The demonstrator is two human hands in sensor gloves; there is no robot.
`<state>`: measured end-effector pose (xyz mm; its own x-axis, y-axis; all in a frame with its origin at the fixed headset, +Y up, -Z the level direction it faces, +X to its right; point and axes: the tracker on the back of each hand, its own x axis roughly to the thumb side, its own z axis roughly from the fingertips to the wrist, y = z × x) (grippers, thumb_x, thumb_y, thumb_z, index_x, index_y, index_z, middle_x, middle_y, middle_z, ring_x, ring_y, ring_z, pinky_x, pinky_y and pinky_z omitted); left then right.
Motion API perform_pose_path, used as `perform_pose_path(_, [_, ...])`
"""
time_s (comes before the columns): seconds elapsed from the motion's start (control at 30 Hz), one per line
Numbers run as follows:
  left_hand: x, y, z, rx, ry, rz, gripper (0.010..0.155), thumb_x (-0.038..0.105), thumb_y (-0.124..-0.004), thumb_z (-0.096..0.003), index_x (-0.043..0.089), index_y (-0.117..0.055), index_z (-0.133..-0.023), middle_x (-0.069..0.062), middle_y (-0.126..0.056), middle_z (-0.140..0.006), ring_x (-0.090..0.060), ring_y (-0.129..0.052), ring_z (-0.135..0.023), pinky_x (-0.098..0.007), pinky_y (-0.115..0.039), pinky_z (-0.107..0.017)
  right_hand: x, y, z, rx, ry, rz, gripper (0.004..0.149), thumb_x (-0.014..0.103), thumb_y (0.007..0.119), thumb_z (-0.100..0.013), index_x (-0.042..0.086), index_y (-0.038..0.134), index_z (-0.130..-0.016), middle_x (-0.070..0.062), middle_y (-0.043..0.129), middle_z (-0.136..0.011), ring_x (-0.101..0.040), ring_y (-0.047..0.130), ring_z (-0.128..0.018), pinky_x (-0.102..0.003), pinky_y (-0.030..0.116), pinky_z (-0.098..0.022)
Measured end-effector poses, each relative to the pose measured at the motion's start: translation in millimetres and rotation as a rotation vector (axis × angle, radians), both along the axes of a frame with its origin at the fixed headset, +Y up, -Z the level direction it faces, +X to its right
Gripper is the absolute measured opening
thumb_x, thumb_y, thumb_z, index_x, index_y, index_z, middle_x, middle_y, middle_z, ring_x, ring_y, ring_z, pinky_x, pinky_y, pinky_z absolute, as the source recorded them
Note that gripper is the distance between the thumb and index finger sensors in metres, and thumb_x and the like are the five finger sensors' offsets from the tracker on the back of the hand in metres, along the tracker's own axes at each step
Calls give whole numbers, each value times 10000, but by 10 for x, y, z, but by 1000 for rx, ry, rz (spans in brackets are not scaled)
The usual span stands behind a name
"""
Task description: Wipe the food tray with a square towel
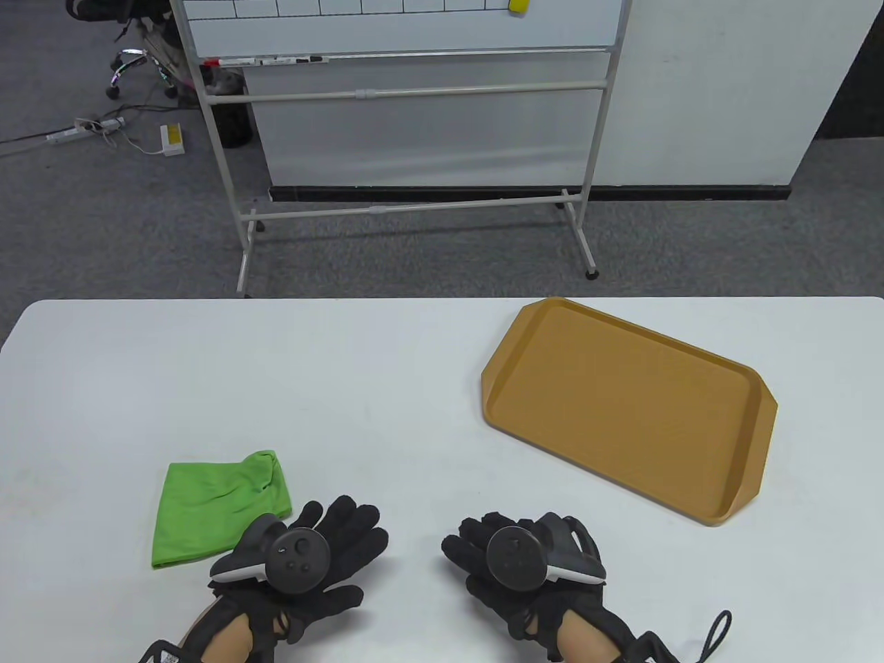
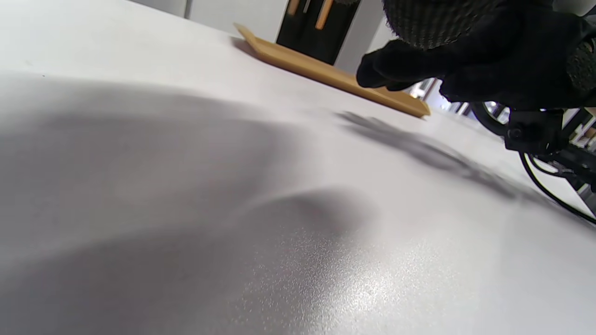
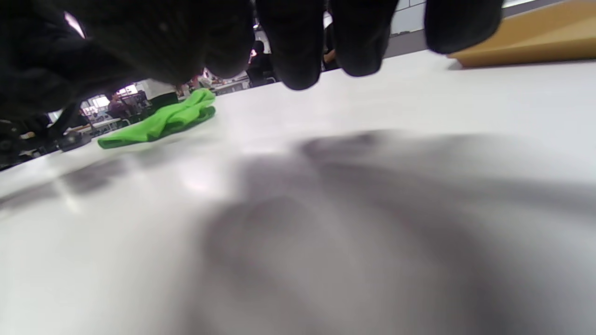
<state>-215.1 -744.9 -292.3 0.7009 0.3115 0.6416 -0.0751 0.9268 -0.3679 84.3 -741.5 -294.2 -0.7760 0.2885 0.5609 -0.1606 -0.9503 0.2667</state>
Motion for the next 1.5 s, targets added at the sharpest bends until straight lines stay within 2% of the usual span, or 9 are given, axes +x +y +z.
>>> perform_pose_path(0.23, [21, 37, 29, 18, -18, 10, 743, 573, -627, -484, 359, -259, -1093, 21, -84, -1176, -303, -44, -1063, -541, -65, -712, 290, 135, -99, 112, -169, -31, 602, 485, 737, -483, 346, 605, -1054, -74, 644, -1158, -418, 591, -1070, -685, 533, -688])
perform_pose_path(0.37, [25, 65, 32, 23, -21, 26, 741, 568, -631, -484, 357, -267, -1094, 20, -87, -1177, -302, -45, -1065, -540, -63, -713, 796, 268, -291, 271, -495, -25, 609, 489, 751, -472, 339, 626, -1049, -73, 669, -1148, -424, 584, -1066, -687, 529, -685])
perform_pose_path(0.53, [48, 86, 34, 24, -26, 35, 737, 566, -631, -485, 357, -273, -1095, 19, -86, -1177, -303, -44, -1065, -538, -61, -714, 1598, 330, -583, 292, -935, 60, 649, 503, 756, -470, 356, 551, -1069, -56, 591, -1177, -431, 507, -1084, -693, 489, -691])
perform_pose_path(0.7, [27, 85, 45, 37, -30, 13, 736, 567, -634, -484, 356, -284, -1097, 20, -96, -1179, -306, -53, -1066, -540, -68, -714, 2436, 158, -730, 107, -1330, 156, 696, 506, 749, -474, 379, 433, -1081, -85, 392, -1204, -448, 386, -1087, -690, 445, -698])
perform_pose_path(0.9, [-5, 70, 11, 22, -6, 14, 733, 564, -636, -485, 355, -292, -1098, 20, -98, -1180, -306, -53, -1067, -539, -66, -715, 2791, -180, -731, -76, -1583, -17, 762, 490, 757, -479, 434, 265, -1059, -135, 238, -1189, -465, 423, -1060, -663, 473, -697])
perform_pose_path(1.13, [-11, 62, 0, 12, 3, 6, 731, 562, -637, -485, 356, -298, -1098, 19, -102, -1181, -307, -57, -1069, -540, -67, -715, 2909, -325, -834, -98, -1555, 4, 797, 311, 839, -446, 391, 328, -1051, -113, 517, -1142, -389, 645, -850, -521, 634, -592])
perform_pose_path(1.2, [-14, 67, 1, 11, 5, 3, 730, 563, -636, -485, 355, -301, -1099, 19, -104, -1181, -307, -57, -1070, -540, -67, -715, 2906, -309, -875, -76, -1517, 16, 824, 222, 862, -399, 288, 357, -1046, -241, 571, -1063, -353, 767, -727, -494, 708, -531])
perform_pose_path(1.27, [-18, 70, 0, 10, 7, 3, 728, 563, -637, -485, 354, -306, -1099, 19, -105, -1182, -307, -59, -1070, -540, -68, -715, 2887, -322, -854, -90, -1525, -44, 843, 198, 856, -370, 182, 351, -1044, -268, 596, -1018, -349, 780, -671, -490, 711, -500])
perform_pose_path(1.5, [-29, 71, -8, 9, 2, 4, 725, 561, -638, -486, 356, -310, -1100, 52, -104, -1181, -306, -57, -1071, -539, -65, -716, 2665, -190, -684, -49, -1423, -25, 836, 194, 839, -363, 178, 356, -1045, -269, 590, -1016, -352, 797, -630, -492, 726, -474])
